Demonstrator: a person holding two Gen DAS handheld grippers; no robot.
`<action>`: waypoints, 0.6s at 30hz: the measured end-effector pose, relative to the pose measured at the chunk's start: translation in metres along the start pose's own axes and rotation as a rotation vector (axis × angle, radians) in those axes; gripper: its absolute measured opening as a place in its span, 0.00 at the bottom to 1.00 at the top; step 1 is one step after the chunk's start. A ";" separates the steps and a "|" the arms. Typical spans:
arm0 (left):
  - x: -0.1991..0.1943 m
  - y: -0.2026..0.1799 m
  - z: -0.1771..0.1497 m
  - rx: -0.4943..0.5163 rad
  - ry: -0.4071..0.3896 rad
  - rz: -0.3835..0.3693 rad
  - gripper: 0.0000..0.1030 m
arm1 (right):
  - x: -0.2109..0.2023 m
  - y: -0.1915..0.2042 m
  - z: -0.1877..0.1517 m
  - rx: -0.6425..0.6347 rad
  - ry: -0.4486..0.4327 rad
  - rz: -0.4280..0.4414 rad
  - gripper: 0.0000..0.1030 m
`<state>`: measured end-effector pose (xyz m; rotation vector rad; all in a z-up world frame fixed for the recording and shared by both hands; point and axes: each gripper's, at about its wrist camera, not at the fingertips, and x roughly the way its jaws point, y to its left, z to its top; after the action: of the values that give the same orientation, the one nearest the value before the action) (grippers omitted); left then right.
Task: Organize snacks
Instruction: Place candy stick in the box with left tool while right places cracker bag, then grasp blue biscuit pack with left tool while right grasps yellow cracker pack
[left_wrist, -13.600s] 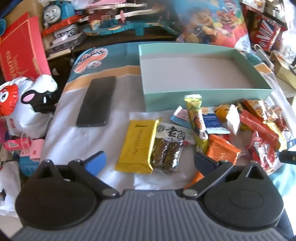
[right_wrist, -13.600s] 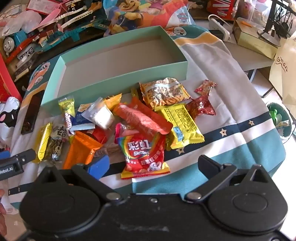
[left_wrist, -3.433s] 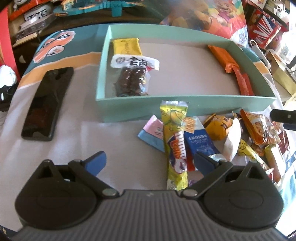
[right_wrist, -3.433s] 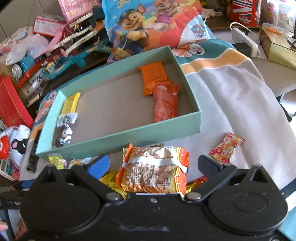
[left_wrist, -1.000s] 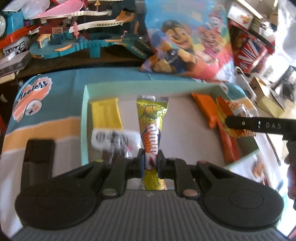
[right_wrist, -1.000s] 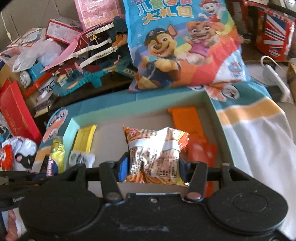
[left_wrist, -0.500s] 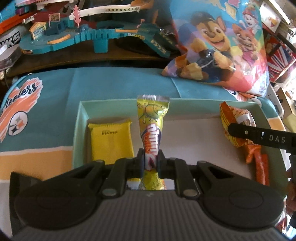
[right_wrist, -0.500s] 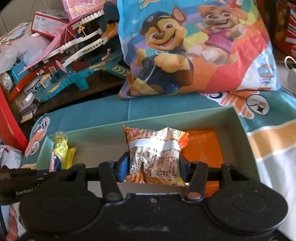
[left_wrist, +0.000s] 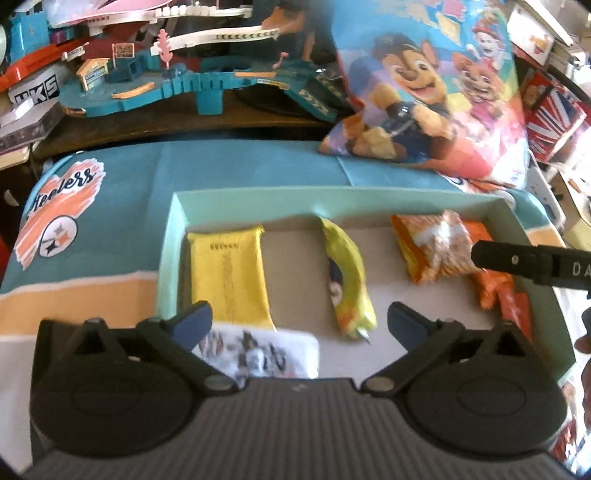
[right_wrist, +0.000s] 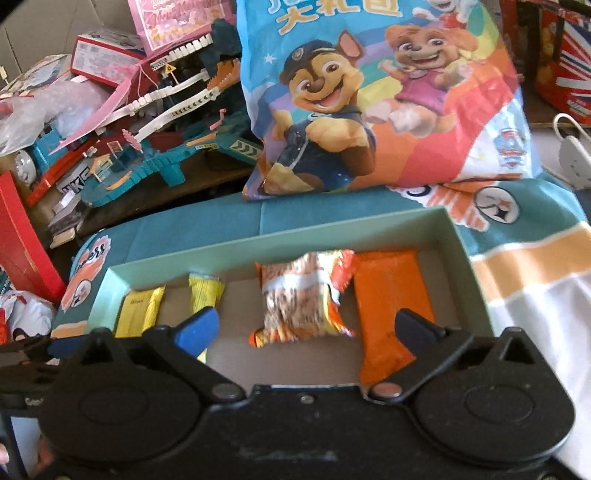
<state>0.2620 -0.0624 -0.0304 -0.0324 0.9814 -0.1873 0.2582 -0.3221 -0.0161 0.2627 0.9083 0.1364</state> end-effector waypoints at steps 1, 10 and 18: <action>-0.006 -0.002 -0.005 0.002 0.001 -0.002 1.00 | -0.007 -0.001 -0.003 0.001 0.000 0.000 1.00; -0.052 -0.012 -0.061 0.011 0.031 -0.019 1.00 | -0.066 -0.007 -0.049 0.008 0.003 -0.011 1.00; -0.072 -0.018 -0.111 0.040 0.058 -0.005 1.00 | -0.102 -0.028 -0.109 0.049 0.053 -0.025 1.00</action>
<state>0.1283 -0.0610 -0.0305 0.0073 1.0348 -0.2132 0.1095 -0.3541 -0.0108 0.2947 0.9677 0.0982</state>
